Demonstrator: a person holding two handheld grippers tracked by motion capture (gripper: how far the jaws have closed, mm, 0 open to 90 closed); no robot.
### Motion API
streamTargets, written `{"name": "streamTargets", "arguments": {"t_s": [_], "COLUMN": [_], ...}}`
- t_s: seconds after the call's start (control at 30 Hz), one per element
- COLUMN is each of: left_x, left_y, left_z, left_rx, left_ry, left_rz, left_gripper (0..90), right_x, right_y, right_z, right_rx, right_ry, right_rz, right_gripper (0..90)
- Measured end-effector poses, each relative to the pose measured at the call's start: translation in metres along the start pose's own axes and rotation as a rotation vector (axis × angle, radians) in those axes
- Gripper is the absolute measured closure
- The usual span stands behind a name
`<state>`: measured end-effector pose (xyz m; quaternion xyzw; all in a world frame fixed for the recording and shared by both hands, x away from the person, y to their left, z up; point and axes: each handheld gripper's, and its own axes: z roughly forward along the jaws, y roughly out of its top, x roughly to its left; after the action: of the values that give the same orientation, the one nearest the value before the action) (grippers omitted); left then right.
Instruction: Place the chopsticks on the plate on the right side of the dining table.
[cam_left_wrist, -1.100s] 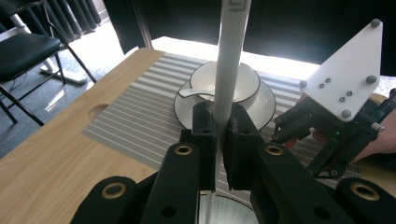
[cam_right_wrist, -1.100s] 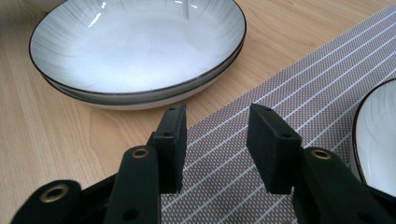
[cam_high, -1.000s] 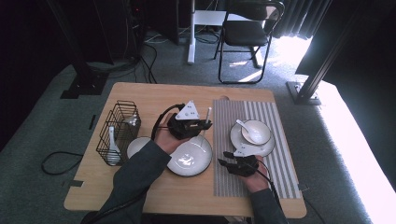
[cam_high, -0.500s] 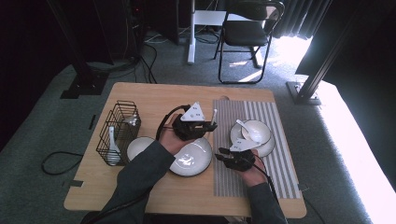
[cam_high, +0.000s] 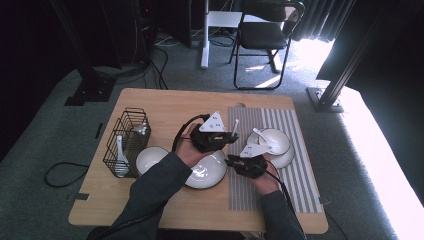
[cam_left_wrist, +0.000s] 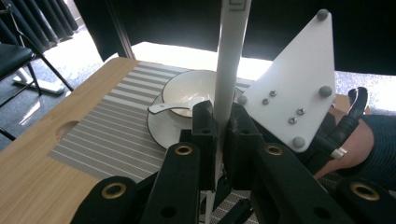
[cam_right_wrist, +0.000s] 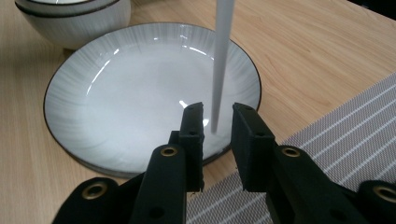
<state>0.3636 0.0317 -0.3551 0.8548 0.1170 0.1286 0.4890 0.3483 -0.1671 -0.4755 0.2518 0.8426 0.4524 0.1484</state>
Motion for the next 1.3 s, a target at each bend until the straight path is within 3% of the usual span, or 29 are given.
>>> {"name": "streamTargets", "arguments": {"t_s": [0.33,0.5,0.57,1.0,1.3], "left_x": [0.0,-0.002,-0.002,-0.005,-0.004], "left_y": [0.0,-0.004,-0.007,-0.042,-0.052], "left_z": [0.004,0.004,0.004,0.024,0.038], "left_rx": [-0.008,-0.023,-0.02,0.008,0.046], "left_ry": [-0.014,-0.006,0.0,0.009,0.007], "left_rz": [-0.013,-0.007,-0.003,-0.078,-0.083], "left_gripper": [84.6,77.3,76.1,76.8,81.6], "right_x": [0.0,0.0,0.0,-0.002,-0.002], "right_y": [0.0,0.0,0.001,0.001,0.001], "right_z": [0.004,0.002,0.001,-0.003,-0.003], "right_rx": [-0.02,-0.027,-0.038,-0.037,-0.036], "right_ry": [0.007,0.002,0.001,-0.004,-0.006], "right_rz": [0.011,0.018,0.024,0.037,0.042], "right_gripper": [85.7,86.2,86.2,86.2,86.2]}}
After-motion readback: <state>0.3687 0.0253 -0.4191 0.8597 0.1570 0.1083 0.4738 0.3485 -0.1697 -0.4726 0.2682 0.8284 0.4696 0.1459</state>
